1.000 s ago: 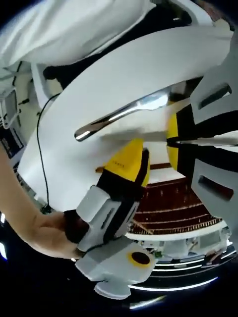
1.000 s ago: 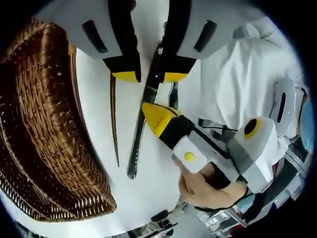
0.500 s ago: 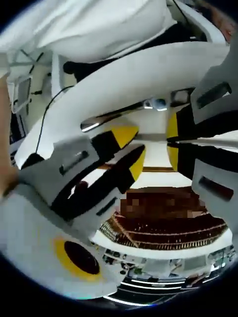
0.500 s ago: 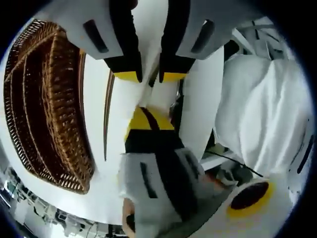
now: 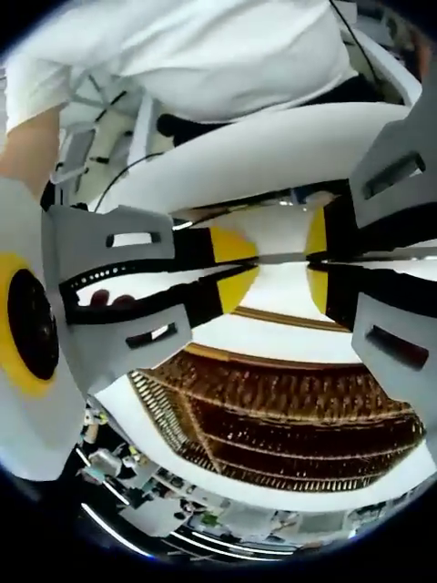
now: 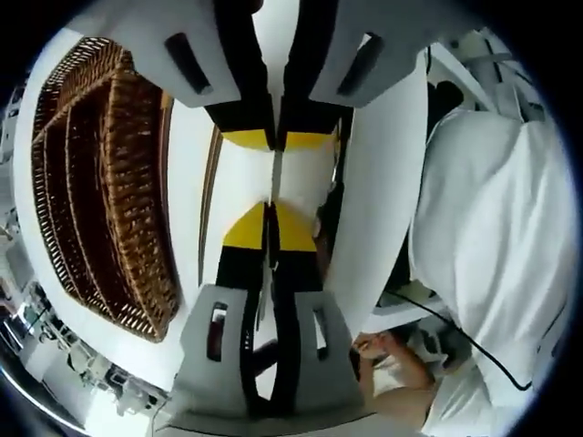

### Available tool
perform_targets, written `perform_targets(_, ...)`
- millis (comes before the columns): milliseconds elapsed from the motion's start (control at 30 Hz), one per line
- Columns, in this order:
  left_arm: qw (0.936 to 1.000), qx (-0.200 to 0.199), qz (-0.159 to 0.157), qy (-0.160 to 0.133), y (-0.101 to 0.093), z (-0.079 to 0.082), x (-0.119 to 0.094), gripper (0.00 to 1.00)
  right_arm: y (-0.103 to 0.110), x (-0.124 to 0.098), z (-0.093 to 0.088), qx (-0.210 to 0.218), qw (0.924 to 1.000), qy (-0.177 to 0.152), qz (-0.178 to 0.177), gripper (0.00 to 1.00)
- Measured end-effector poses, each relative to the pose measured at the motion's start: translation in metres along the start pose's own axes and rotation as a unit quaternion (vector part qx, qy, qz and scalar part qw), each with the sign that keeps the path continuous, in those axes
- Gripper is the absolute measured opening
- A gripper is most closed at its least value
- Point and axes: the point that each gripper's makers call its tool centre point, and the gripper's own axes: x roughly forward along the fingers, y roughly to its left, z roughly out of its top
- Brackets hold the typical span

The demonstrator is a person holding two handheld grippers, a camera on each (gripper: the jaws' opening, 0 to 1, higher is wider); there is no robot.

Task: Arrange the knives, forks, and spoons in their matching storage slots by inserting each utensil handle-first until every utensil is classified and aligned in the correct compartment

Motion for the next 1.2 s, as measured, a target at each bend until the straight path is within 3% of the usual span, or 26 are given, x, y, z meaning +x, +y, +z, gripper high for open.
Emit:
perform_targets(200, 0.9999, 0.001, 0.01, 0.003, 0.0, -0.009, -0.005, 0.07, -0.002, -0.001, -0.003, 0.011, 0.9999, 0.001, -0.003, 0.02)
perform_targets(733, 0.9994, -0.015, 0.025, 0.018, -0.004, -0.042, -0.02, 0.08, 0.005, -0.006, -0.013, 0.038, 0.9992, -0.01, 0.011, 0.02)
perform_targets(1200, 0.9997, -0.004, 0.019, 0.013, -0.009, -0.044, -0.021, 0.04, 0.01, -0.011, -0.018, 0.061, 0.9976, -0.022, 0.023, 0.02)
